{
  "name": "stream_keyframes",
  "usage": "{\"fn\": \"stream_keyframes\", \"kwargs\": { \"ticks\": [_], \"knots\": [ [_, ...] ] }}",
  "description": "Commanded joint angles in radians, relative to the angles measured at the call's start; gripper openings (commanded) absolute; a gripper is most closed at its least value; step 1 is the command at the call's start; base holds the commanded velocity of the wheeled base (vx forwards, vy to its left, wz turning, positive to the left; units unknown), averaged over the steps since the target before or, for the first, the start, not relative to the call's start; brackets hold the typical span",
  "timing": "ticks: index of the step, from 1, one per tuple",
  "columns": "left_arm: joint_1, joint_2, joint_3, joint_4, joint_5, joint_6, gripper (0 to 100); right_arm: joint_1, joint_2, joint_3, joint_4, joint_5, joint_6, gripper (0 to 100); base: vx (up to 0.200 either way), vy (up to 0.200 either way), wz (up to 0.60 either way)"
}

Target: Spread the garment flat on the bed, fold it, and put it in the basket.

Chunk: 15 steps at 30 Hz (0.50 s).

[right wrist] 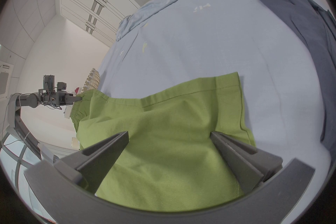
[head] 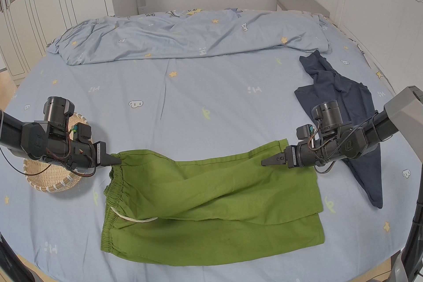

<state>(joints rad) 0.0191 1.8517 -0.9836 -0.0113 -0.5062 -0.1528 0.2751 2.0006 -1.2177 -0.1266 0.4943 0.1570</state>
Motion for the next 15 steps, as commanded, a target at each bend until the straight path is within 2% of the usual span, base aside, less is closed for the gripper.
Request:
{"fn": "stream_keyframes", "kwargs": {
  "ticks": [1,7,15],
  "knots": [
    [0.001,-0.003,0.0,0.001,0.0,-0.001,0,-0.002,0.001,0.043,-0.004,0.0,0.003,100,0.0,0.0,0.0],
    [0.001,-0.005,0.0,0.001,0.0,-0.001,0,-0.01,-0.034,0.061,-0.09,-0.005,0.012,100,0.0,0.0,0.0],
    [0.001,-0.014,0.002,0.001,0.0,-0.001,0,-0.028,-0.137,0.052,-0.099,-0.005,-0.001,100,0.0,0.0,0.0]
  ]
}}
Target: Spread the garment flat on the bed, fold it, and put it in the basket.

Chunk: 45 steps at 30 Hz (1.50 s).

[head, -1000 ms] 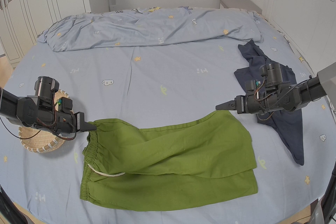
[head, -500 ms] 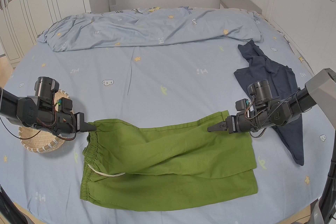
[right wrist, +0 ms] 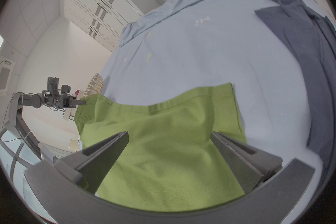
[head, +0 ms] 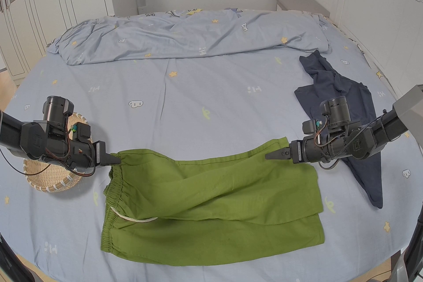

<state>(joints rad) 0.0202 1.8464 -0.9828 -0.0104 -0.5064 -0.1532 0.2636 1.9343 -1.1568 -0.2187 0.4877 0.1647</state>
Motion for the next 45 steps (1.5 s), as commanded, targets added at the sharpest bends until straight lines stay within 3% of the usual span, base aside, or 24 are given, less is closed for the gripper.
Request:
{"fn": "stream_keyframes", "kwargs": {
  "ticks": [1,17,45],
  "knots": [
    [0.0,-0.01,0.001,0.0,0.0,0.0,0,-0.021,-0.072,-0.014,-0.007,0.002,-0.01,100,0.0,0.0,0.0],
    [0.001,-0.016,0.003,0.0,0.0,0.0,0,-0.064,0.086,-0.141,-0.051,0.003,-0.016,100,0.0,0.0,0.0],
    [-0.003,-0.016,0.003,0.001,0.0,0.0,0,-0.066,0.14,-0.144,-0.079,0.003,-0.028,100,0.0,0.0,0.0]
  ]
}}
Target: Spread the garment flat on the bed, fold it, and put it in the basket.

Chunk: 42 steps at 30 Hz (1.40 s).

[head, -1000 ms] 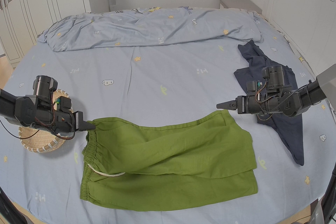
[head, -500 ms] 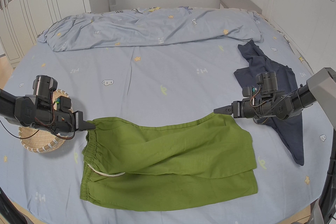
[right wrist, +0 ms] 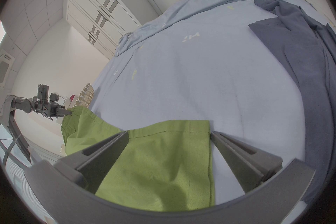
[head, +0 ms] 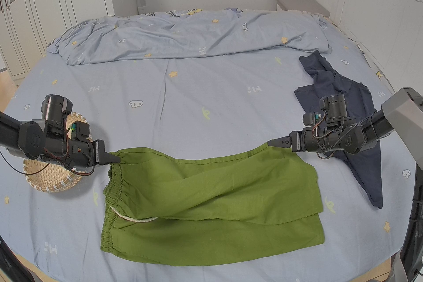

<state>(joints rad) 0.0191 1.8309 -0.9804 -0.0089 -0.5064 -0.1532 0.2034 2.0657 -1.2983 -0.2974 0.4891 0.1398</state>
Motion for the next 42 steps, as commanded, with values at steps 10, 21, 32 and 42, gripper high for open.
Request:
{"fn": "stream_keyframes", "kwargs": {
  "ticks": [10,21,32,42],
  "knots": [
    [-0.002,-0.001,0.0,0.0,0.0,0.0,0,-0.006,0.013,0.004,-0.019,0.002,-0.002,100,0.0,0.0,0.0],
    [-0.002,-0.002,0.0,0.001,0.0,0.0,0,-0.007,0.01,0.005,-0.019,0.002,-0.002,0,0.0,0.0,0.0],
    [0.002,-0.002,0.0,-0.005,0.0,-0.002,0,-0.01,-0.006,0.002,-0.019,0.0,0.007,0,0.0,0.0,0.0],
    [0.025,0.011,-0.112,-0.017,0.035,-0.014,0,-0.052,-0.058,-0.081,-0.003,-0.047,0.006,0,0.0,0.0,0.0]
  ]
}}
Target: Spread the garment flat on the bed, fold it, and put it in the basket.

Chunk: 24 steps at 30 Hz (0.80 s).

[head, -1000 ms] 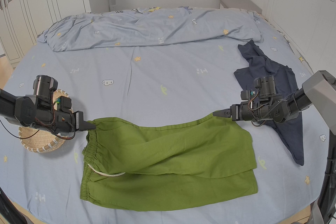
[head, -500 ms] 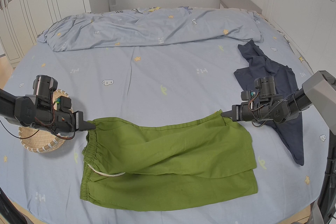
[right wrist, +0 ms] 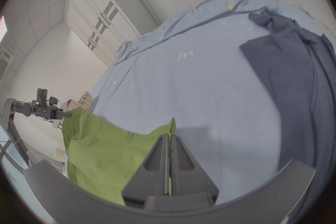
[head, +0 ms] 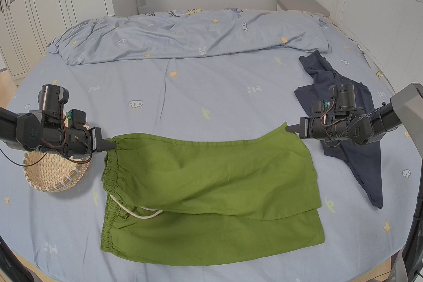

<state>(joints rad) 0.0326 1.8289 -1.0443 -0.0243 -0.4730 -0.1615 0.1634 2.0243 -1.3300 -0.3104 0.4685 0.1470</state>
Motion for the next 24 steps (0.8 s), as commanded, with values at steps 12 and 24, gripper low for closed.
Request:
{"fn": "stream_keyframes", "kwargs": {
  "ticks": [12,24],
  "knots": [
    [0.023,0.098,-0.207,-0.002,0.002,-0.029,0,-0.008,0.022,-0.261,0.12,-0.087,-0.012,0,0.0,0.0,0.0],
    [0.033,0.148,-0.307,-0.002,0.002,-0.03,0,0.022,0.125,-0.525,0.229,-0.261,-0.063,0,0.0,0.0,0.0]
  ]
}}
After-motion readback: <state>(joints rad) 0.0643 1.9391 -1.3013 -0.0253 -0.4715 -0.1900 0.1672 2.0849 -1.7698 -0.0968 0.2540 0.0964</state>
